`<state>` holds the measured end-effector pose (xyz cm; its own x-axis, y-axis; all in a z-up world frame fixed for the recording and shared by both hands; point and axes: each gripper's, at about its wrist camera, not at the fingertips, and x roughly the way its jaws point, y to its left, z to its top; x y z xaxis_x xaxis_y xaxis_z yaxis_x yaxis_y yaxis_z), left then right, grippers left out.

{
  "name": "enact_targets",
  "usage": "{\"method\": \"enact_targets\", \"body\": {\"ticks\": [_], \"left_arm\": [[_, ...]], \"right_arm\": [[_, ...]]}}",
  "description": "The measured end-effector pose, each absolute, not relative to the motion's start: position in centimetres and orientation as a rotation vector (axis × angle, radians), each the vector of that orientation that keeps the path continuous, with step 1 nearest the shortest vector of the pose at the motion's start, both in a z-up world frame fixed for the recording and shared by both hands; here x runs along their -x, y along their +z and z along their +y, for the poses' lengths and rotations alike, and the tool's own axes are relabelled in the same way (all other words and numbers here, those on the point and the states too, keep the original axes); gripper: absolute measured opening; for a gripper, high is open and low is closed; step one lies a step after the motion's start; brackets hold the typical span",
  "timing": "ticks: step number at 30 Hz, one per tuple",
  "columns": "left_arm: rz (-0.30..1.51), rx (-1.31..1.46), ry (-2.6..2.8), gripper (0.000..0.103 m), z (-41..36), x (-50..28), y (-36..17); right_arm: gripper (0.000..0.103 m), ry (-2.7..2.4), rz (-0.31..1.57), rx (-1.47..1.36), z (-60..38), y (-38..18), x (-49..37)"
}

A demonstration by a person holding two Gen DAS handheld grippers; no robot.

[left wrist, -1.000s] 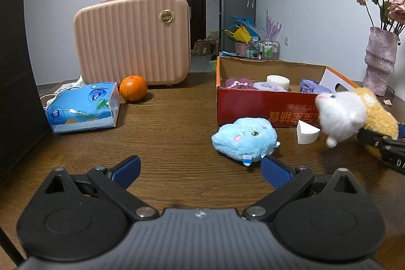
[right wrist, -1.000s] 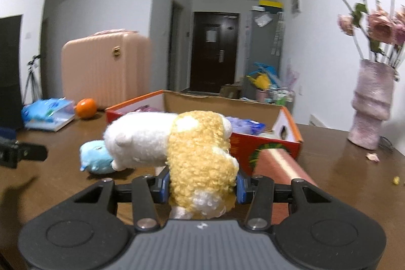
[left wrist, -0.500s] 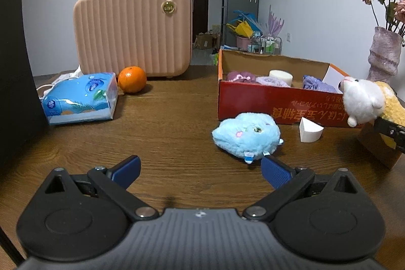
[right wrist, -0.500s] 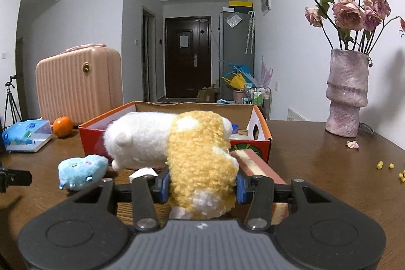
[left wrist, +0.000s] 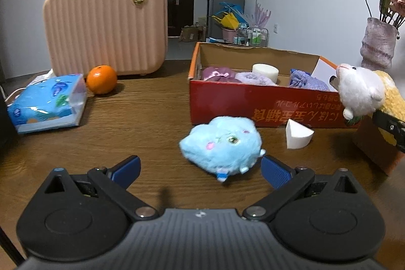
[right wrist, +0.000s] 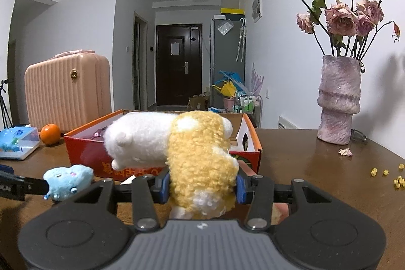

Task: Organize soft objects
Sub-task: 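Grasp the light blue plush with the left gripper while the right lifts its plushes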

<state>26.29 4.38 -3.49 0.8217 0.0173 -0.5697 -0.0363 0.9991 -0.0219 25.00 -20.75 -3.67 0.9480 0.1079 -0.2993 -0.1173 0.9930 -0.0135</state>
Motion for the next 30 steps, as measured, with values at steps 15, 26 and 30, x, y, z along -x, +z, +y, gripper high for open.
{"method": "enact_targets", "body": {"ticks": [15, 26, 30], "left_arm": [[0.639, 0.025, 0.061, 0.103, 2.5, -31.4, -4.3], [0.679, 0.018, 0.060, 0.096, 2.5, -32.5, -5.2], [0.689, 0.020, 0.029, 0.084, 2.4, -32.5, -5.4]], "right_arm": [[0.047, 0.105, 0.296, 0.029, -21.0, -3.8, -25.7], [0.047, 0.111, 0.296, 0.029, -20.8, -3.8, -25.6], [0.047, 0.115, 0.294, 0.029, -20.8, -3.8, -25.6]]}}
